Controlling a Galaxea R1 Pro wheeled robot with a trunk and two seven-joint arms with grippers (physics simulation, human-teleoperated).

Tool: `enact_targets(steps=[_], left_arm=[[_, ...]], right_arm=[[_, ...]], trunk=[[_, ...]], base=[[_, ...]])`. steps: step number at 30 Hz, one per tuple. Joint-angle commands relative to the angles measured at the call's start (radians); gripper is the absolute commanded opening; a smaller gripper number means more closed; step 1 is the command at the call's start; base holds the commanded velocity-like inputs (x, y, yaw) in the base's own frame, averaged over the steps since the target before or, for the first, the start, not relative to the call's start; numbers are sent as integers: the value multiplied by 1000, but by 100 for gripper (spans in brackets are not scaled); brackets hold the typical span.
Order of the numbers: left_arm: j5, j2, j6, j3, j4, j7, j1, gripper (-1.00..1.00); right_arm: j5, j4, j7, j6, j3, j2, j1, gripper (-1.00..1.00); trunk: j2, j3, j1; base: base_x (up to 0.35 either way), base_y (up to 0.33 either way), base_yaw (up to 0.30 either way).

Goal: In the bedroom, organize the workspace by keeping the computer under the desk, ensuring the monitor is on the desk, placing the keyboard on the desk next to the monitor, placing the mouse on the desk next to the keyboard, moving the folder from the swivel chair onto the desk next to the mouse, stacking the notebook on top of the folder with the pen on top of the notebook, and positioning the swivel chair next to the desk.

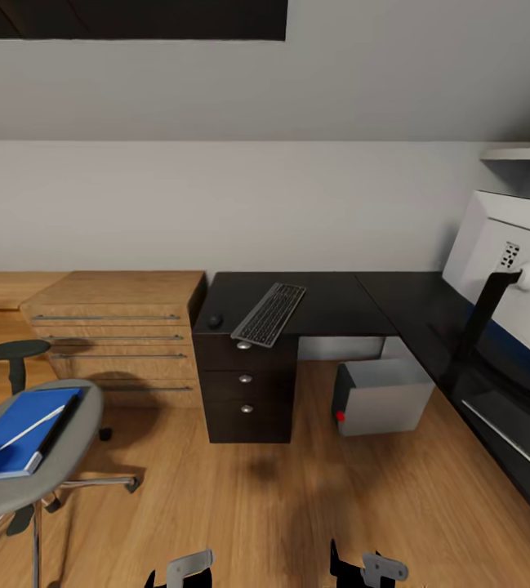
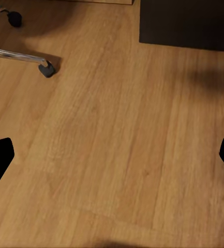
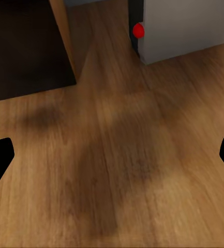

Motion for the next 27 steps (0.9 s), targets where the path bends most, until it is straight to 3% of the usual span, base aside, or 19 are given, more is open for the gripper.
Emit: enact_targets(steps=[1,6,16,21,27], left_arm=[[11,1,-7,-4,0,5,-1,100],[14,2,-6,-2,1,4,0,100],[27,2,-5,-2,1,3,-1,100],[30,2,-5,-3,1,2,0,100],[30,2,-7,-4,1,5,0,100]], right_arm=[[-2,0,-8,-2,9,0,-1,100],[-2,1,-8,-2,9,-1,-1,100],[-2,1,-8,-2,9,-2,-1,100],[-1,1,-8,-2,9,-1,-1,100],[1,1,-7,-2,10,0,-1,100]], trunk=[[-8,-4,4],[-43,-20,23],[-113,-51,61],[-148,-67,81],[-190,-86,104]], base=[[0,13,-172],[0,135,-212],[0,301,-240],[0,293,-98],[0,88,-22]])
